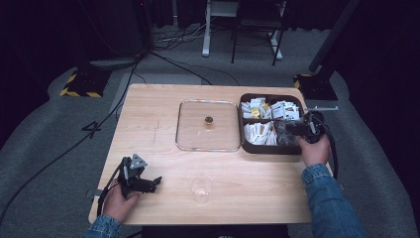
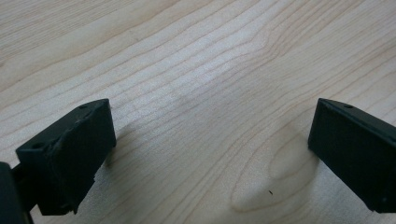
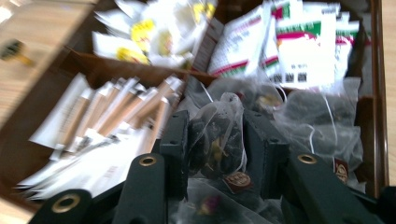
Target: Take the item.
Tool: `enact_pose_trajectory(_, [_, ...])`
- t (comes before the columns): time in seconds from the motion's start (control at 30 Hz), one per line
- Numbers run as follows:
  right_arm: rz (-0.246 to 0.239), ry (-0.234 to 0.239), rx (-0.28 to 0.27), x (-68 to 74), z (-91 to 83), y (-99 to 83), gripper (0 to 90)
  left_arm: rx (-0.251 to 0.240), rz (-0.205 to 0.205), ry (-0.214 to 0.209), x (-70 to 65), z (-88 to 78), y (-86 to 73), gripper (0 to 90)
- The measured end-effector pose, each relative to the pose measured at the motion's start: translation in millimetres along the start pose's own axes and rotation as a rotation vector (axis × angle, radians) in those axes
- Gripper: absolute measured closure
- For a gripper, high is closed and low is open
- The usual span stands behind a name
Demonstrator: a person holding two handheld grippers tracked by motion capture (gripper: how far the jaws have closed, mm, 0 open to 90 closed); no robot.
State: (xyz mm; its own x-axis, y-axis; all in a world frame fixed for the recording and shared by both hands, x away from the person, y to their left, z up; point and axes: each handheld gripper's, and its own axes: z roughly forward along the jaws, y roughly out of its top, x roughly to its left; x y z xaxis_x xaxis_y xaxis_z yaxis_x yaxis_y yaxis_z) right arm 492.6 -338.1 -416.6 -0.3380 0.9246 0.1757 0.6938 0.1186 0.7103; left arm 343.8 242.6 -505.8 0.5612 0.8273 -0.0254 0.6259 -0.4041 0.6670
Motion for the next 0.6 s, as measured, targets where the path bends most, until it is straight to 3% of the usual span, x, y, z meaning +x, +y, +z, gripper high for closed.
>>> enact_pose_trajectory(0.27, [-0.012,0.095,-0.108,11.1,-26.6,1.1,63.3,0.000,0.000,0.000,0.0,0.0,0.0,1.1])
enact_pose_trajectory(0.47, [-0.060,0.174,-0.190,26.9,-49.8,-0.2,63.2,-0.002,0.000,0.000,0.0,0.1,-0.1,1.1])
enact_pose_trajectory(0.6, [-0.105,0.201,-0.234,38.6,-63.5,-3.3,63.1,-0.001,0.000,0.000,0.0,0.0,0.0,1.1])
